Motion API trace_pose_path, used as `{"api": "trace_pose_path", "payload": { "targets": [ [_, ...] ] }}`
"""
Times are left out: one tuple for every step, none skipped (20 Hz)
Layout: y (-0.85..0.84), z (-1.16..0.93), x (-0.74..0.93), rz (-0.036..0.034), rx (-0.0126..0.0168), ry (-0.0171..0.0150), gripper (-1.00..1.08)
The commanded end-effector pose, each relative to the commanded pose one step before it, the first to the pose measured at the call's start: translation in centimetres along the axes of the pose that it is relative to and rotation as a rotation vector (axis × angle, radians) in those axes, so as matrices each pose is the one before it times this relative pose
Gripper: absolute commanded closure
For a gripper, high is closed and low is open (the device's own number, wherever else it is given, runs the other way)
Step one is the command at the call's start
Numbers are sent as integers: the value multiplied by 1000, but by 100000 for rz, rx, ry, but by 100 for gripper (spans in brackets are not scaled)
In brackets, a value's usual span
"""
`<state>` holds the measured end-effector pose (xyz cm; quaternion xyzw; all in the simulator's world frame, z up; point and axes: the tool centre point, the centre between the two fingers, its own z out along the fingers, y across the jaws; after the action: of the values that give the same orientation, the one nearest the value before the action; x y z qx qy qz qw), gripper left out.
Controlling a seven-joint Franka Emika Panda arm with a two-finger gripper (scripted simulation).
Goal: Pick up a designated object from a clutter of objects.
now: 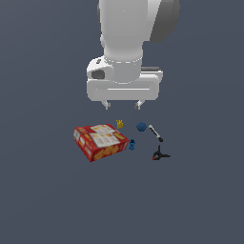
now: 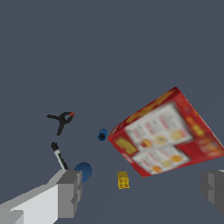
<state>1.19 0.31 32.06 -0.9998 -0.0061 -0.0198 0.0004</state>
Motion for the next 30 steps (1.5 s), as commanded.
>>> {"api": "trace_pose_path", "payload": {
  "targets": [
    [-630,-322,143,-642,165,965,-92],
    [-87,-27,20,-97,17,119,-92],
    [2,11,2,0,0,0,-92],
    [59,30,-16,58,-21,-103,-92],
    [102,-17,-19,140,2,-95,-92],
    [36,-42,-4,67,15,-5,-92],
    [-3,10,6,0,0,0,-92],
    [-61,53,2,-116,-22,19,-92],
    [-93,123,6,-189,-49,-9,-92],
    [-120,186,6,-256,-71,-29,-92],
    [-159,249,6,-342,-97,-47,-92],
    [-190,310,5,-416,-117,-62,-92],
    [-229,370,3,-502,-138,-77,-92],
    [-263,426,0,-579,-155,-88,-92],
    [-299,477,-4,-656,-168,-95,-92],
    [-343,531,-8,-747,-182,-101,-92],
    [-381,582,-15,-829,-191,-106,-92],
    [-420,631,-23,-911,-198,-113,-92],
    [-460,686,-34,-999,-204,-122,-92],
    [-503,739,-46,-1091,-206,-130,-92],
    [-550,790,-61,-1189,-205,-135,-92],
    [-596,842,-78,-1286,-199,-140,-92],
    [-645,893,-98,-1388,-189,-145,-92],
    [-695,942,-121,-1492,-174,-149,-92],
    [-747,990,-146,-1598,-153,-152,-92],
    [-800,1036,-174,-1706,-125,-155,-92],
    [-853,1077,-205,-1811,-91,-157,-92],
    [-874,1078,-230,-1849,-49,-152,-92],
    [-886,1065,-251,-1865,-5,-147,-92],
    [-898,1051,-273,-1879,40,-141,-92]
  ]
}}
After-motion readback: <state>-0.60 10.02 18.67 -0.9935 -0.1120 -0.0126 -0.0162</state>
